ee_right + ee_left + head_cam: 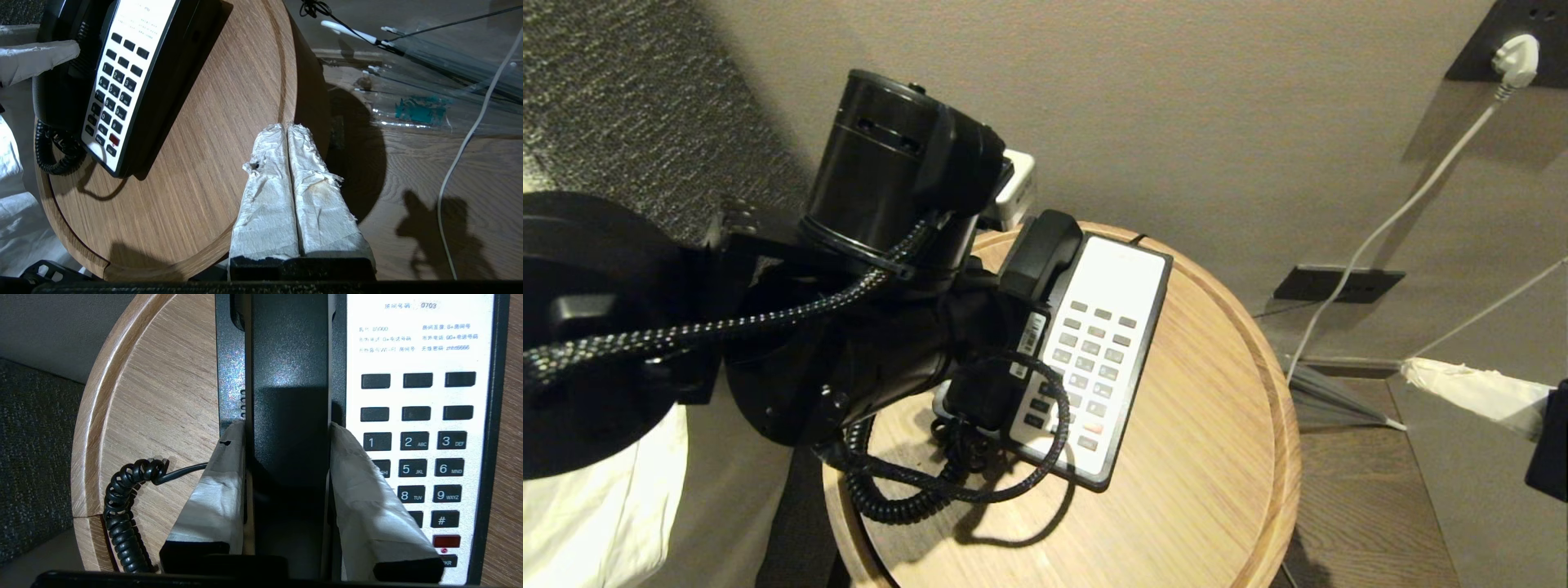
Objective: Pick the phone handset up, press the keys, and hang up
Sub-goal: Put the handset back
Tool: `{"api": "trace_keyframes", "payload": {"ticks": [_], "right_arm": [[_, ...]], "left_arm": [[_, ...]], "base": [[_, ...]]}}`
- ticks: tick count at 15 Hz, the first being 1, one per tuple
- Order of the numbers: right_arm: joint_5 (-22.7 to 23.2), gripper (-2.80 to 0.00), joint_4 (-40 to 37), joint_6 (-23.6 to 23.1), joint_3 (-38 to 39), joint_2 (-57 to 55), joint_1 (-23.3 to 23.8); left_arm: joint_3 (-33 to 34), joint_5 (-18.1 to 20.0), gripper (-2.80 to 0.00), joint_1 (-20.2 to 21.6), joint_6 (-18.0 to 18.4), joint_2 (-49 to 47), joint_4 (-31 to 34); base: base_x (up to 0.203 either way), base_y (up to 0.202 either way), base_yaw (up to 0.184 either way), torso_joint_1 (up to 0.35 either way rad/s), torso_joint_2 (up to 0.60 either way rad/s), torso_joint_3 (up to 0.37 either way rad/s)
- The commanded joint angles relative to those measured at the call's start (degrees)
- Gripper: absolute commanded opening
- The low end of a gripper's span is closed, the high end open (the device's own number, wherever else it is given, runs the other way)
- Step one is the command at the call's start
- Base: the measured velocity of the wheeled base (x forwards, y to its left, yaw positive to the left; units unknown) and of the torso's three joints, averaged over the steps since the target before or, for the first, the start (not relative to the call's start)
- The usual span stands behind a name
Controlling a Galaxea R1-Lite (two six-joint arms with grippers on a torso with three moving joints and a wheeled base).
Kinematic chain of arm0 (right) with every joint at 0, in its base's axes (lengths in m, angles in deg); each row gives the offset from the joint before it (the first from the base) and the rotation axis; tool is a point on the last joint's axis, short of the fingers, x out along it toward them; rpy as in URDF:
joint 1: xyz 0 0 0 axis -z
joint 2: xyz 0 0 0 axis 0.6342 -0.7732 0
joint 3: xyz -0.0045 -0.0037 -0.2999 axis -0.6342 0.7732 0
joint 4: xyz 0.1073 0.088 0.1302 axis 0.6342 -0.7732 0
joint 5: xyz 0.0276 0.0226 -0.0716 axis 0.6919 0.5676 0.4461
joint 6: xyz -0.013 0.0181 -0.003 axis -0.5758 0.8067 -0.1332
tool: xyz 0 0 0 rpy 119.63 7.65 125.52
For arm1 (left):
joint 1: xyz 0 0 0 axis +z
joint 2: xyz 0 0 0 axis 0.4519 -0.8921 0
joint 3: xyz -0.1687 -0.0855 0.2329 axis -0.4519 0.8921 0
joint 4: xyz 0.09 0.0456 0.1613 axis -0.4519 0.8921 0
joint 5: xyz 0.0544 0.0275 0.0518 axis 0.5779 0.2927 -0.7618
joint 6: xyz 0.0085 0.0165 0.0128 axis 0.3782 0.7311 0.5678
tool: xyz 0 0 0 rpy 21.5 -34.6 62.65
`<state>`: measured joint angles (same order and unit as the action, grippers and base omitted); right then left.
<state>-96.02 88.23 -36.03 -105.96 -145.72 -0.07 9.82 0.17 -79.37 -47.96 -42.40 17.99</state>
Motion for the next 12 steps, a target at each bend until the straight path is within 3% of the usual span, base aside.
{"api": "trace_keyframes", "payload": {"ticks": [1, 7, 11, 12], "right_arm": [[-0.1, -2.8, 0.0, 0.1, 0.4, 0.1, 0.0], [-0.1, -2.8, 0.1, 0.1, 1.8, 0.3, 0.0], [0.0, -2.8, -0.1, 0.1, 1.9, -0.4, 0.0], [0.0, -2.8, -0.3, 0.1, 1.8, -0.7, 0.0]], "left_arm": [[-0.9, -0.2, 0.0, 0.0, -0.1, -0.2, -0.2], [-3.3, -0.3, 0.0, -0.2, -0.2, 1.0, -0.8], [-1.4, -0.7, 0.0, -0.4, -1.8, 7.3, -0.1], [-0.4, -0.8, -2.8, -0.4, -2.0, 9.5, 0.3]], "base": [[0.0, 0.0, 0.0, 0.0, 0.0, 0.0], [0.0, 0.0, 0.0, 0.0, 0.0, 0.0], [0.0, 0.0, 0.0, 0.0, 0.0, 0.0], [0.0, 0.0, 0.0, 0.0, 0.0, 0.0]]}}
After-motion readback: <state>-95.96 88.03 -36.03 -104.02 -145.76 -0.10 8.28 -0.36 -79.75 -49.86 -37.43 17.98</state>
